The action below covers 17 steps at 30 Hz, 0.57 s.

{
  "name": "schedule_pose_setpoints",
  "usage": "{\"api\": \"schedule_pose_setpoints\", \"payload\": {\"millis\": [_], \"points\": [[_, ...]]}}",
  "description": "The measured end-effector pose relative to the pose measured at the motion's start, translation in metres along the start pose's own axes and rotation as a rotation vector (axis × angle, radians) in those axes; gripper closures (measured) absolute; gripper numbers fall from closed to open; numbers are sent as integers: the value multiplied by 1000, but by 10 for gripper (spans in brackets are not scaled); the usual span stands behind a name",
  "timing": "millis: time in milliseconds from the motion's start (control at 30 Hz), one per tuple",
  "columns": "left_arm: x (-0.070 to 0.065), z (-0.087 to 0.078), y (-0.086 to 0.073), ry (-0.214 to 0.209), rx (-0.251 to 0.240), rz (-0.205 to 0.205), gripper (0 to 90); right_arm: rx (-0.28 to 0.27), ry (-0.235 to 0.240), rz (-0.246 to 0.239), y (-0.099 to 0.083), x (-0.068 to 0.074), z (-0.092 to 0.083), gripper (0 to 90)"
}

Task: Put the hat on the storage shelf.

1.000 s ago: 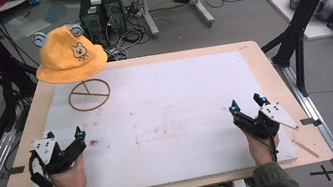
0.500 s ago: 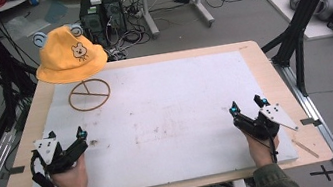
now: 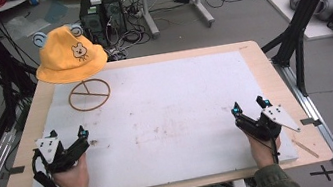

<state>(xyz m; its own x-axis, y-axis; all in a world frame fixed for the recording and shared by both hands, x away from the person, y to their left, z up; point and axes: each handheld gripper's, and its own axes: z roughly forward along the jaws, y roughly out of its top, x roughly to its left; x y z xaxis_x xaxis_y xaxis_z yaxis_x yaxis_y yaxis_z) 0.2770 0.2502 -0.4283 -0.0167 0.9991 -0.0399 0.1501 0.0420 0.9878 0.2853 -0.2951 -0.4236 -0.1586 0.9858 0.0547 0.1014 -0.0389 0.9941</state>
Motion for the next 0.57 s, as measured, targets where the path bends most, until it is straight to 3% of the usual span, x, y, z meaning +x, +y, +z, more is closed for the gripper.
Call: {"api": "schedule_pose_setpoints", "payload": {"millis": [567], "points": [[5, -3, -2, 2, 7, 2, 139, -8, -4, -13, -4, -3, 7, 186]]}}
